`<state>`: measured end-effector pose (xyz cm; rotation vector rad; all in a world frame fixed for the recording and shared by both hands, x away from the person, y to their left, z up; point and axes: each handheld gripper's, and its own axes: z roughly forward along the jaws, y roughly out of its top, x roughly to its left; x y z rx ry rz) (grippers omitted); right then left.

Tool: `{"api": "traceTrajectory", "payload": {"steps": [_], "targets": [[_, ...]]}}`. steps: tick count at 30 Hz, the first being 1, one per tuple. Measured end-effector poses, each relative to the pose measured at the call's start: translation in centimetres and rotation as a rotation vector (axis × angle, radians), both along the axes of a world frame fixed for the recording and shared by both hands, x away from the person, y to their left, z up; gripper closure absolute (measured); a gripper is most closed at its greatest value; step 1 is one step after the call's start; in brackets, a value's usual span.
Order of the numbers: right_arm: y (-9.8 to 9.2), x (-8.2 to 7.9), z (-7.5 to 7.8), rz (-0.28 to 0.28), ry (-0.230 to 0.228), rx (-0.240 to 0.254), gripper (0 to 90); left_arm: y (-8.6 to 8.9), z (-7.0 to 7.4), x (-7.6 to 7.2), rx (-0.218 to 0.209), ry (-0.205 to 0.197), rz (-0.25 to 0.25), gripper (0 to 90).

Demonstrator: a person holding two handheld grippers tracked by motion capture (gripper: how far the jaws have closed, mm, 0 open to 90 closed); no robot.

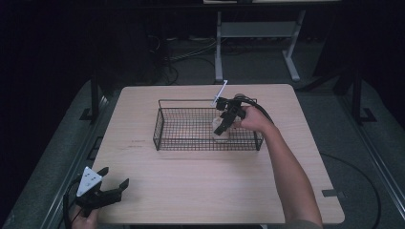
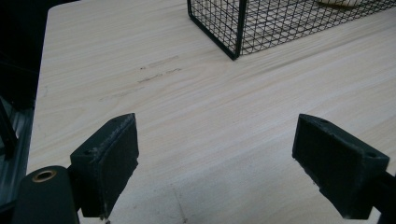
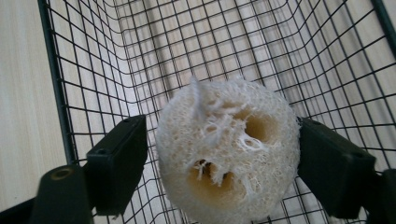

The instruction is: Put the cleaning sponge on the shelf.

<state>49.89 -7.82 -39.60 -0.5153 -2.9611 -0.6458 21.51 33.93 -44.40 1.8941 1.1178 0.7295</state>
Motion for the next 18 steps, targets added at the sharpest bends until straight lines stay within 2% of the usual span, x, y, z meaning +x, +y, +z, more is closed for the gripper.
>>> {"api": "traceTrajectory", "payload": {"steps": [18], "targets": [[-2.0, -1.0, 3.2, -0.005, -0.055, 0.044, 18.0, -0.1, -0.1, 0.1, 0.001, 0.002, -0.004, 13.7]]}}
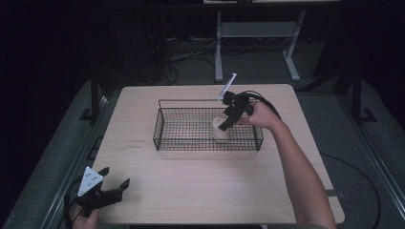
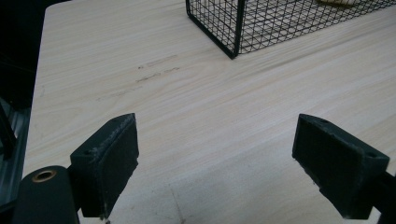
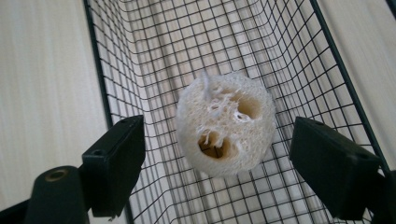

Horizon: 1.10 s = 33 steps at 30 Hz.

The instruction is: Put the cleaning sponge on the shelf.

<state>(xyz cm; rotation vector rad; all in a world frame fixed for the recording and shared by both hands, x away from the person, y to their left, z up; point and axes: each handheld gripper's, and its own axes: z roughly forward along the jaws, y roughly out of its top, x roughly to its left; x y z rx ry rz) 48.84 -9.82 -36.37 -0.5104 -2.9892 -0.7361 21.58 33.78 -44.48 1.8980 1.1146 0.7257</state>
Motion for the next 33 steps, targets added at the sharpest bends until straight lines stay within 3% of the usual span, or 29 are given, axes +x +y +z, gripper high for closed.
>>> {"api": "traceTrajectory", "payload": {"steps": [20, 33], "targets": [[-0.8, -2.7, 2.7, 0.053, -0.028, -0.002, 18.9, -0.1, 0.0, 0.0, 0.004, -0.001, -0.003, 13.7], [-2.0, -4.9, 2.7, 0.074, -0.034, 0.014, 19.6, -0.2, 0.0, 0.0, 0.007, 0.004, -0.004, 13.7]]}}
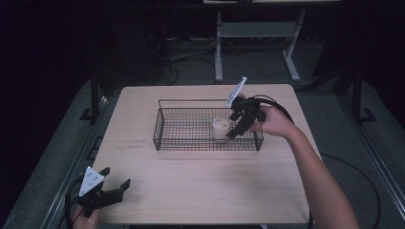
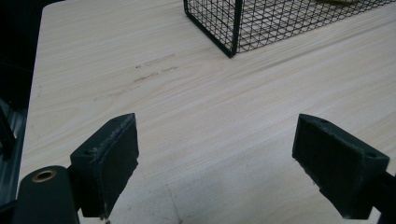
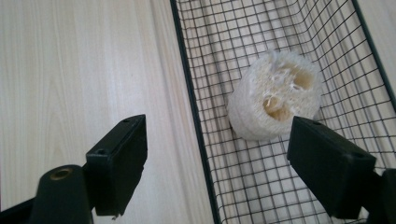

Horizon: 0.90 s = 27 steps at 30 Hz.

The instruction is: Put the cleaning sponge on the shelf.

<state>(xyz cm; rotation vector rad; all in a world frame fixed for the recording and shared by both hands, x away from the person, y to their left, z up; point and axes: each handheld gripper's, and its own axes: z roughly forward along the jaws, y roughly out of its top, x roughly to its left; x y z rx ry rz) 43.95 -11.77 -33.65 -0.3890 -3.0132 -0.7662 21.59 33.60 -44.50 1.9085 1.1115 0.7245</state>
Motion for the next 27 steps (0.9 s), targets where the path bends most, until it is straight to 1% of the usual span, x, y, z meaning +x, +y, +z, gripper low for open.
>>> {"api": "traceTrajectory", "payload": {"steps": [2, 5, 6, 11, 13, 14, 27], "targets": [[-0.3, -0.3, -0.1, -0.002, -0.003, 0.001, 19.6, 0.0, 0.0, 0.0, 0.001, 0.001, 0.000, 13.7], [-0.6, -0.8, -0.2, -0.006, 0.007, -0.002, 19.5, 0.0, 0.0, 0.0, 0.000, 0.001, 0.000, 13.7], [-0.7, -1.0, -0.2, -0.003, 0.000, -0.002, 19.6, 0.0, 0.0, 0.0, 0.000, 0.002, 0.000, 13.7], [-1.3, -2.0, -0.2, 0.000, -0.006, 0.004, 19.6, -0.1, -0.1, 0.0, 0.000, 0.002, -0.001, 13.7], [-1.5, -2.3, -0.3, 0.000, -0.001, 0.000, 19.5, -0.1, -0.1, 0.0, 0.001, 0.002, -0.002, 13.7], [-1.6, -2.6, -0.3, 0.000, -0.006, -0.001, 19.5, -0.1, -0.1, 0.0, 0.001, 0.001, -0.002, 13.7], [-3.2, -4.4, -1.0, -0.010, -0.005, 0.010, 19.3, -0.2, -0.1, 0.0, 0.006, 0.004, -0.001, 13.7]]}}
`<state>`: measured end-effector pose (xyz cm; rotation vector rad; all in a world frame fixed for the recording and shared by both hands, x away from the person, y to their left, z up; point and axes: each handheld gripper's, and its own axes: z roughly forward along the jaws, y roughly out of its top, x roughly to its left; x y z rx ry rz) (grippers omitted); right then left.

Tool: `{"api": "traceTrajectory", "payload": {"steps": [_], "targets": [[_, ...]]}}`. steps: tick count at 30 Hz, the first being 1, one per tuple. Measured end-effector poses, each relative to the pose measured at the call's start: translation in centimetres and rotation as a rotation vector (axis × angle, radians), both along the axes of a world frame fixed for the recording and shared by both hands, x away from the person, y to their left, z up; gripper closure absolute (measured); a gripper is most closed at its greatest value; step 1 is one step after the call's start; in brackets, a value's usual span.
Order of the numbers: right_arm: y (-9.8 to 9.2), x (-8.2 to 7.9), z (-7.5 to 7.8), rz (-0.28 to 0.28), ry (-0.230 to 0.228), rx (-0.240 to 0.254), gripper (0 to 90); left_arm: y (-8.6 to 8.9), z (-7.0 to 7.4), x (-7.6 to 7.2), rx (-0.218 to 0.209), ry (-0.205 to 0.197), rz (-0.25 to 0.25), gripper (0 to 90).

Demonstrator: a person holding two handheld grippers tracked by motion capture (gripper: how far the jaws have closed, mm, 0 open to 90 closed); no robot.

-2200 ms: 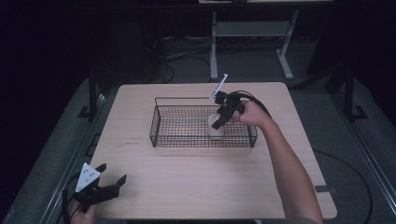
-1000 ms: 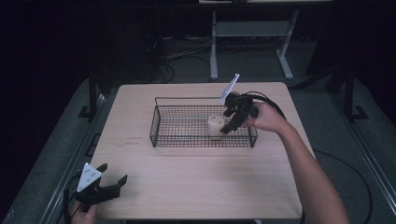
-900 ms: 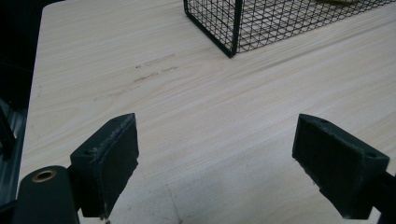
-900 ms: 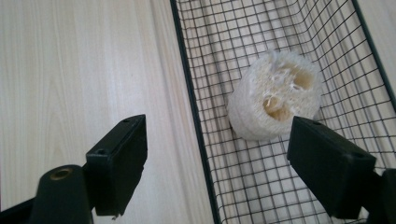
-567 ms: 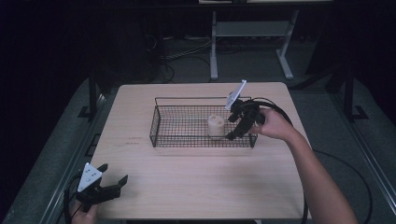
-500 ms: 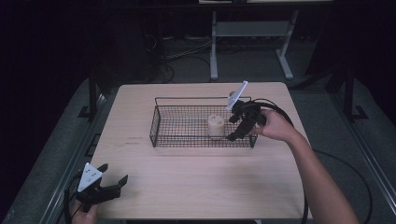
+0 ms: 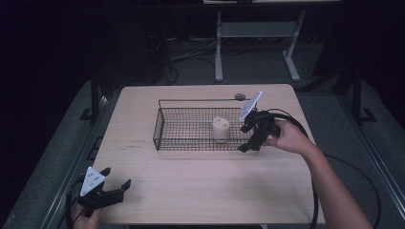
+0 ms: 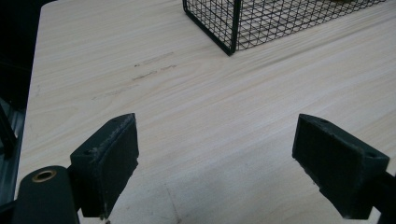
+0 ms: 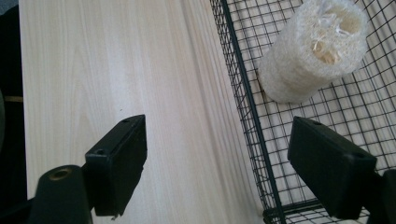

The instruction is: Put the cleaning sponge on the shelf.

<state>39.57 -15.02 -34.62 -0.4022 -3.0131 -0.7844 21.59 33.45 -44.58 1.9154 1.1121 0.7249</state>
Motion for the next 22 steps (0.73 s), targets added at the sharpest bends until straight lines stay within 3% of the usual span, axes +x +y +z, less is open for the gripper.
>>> {"api": "traceTrajectory", "payload": {"steps": [12, 22], "targets": [[-1.3, -1.6, -0.8, -0.011, 0.006, -0.016, 19.5, 0.0, 0.0, 0.0, 0.001, 0.001, -0.001, 13.7], [-2.8, -3.9, -2.0, -0.017, 0.000, -0.020, 19.4, -0.1, 0.0, 0.1, 0.009, 0.005, -0.008, 13.7]]}}
